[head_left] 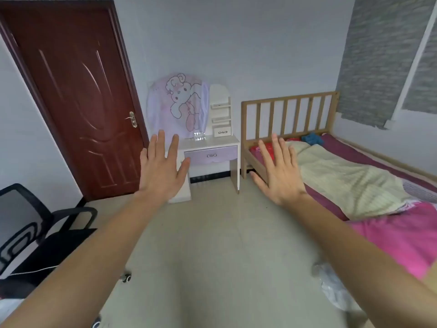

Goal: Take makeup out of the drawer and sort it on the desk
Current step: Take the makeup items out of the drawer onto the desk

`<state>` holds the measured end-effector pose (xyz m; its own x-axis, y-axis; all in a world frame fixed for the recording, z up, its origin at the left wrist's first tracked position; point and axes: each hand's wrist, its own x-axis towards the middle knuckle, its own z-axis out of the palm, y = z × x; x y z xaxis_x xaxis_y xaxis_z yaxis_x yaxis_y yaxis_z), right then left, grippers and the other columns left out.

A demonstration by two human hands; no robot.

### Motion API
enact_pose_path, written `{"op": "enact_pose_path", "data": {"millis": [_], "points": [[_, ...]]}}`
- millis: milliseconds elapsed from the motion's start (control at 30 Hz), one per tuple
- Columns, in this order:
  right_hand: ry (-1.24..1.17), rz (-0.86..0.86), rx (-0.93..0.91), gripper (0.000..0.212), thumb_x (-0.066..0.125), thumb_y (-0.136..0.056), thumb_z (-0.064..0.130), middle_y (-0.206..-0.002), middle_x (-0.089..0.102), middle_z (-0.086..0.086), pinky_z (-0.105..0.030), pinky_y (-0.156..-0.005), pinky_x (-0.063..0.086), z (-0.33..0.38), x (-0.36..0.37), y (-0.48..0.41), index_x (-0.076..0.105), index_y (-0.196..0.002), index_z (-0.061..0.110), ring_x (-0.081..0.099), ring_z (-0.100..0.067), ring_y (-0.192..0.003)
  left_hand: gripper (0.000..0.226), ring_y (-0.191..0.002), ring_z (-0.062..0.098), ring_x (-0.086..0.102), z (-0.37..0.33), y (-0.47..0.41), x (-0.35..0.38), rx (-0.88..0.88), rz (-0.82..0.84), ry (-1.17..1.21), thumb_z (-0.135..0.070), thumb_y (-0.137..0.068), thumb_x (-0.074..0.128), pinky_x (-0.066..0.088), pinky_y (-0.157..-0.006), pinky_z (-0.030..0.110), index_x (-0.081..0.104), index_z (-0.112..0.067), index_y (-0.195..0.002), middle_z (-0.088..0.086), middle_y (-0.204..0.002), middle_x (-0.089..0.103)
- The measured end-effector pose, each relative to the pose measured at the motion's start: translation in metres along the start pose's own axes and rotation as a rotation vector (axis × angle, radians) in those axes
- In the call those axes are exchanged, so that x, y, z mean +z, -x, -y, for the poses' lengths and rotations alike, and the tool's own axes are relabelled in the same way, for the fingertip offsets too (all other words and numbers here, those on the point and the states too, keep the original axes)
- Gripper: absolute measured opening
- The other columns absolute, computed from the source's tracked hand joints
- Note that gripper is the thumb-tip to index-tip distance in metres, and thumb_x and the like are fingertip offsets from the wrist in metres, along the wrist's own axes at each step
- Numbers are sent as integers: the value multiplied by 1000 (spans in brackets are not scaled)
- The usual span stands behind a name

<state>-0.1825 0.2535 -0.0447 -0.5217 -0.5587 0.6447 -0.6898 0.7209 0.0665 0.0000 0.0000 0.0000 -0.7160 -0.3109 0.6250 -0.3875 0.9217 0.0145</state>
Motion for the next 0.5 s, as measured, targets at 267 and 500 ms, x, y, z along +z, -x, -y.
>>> {"op": "enact_pose_path", "data": {"millis": [267, 500], "points": [[-12, 148, 13, 79, 23, -99, 66, -166, -4, -18, -52, -124, 9, 38, 150, -77, 1, -161, 22, -1, -34, -154, 67, -144, 43, 26, 72, -57, 146, -9, 72, 33, -53, -98, 30, 33, -106, 62, 37, -12, -150, 25, -157, 26], [4, 236, -34, 78, 15, -97, 67, -165, 9, -21, -53, -123, 12, 66, 230, -192, 13, -160, 20, 9, -38, -153, 73, -148, 39, 20, 150, -154, 232, -61, 233, -11, -58, -96, 17, 30, -111, 61, 26, -15, -156, 21, -161, 17]]}}
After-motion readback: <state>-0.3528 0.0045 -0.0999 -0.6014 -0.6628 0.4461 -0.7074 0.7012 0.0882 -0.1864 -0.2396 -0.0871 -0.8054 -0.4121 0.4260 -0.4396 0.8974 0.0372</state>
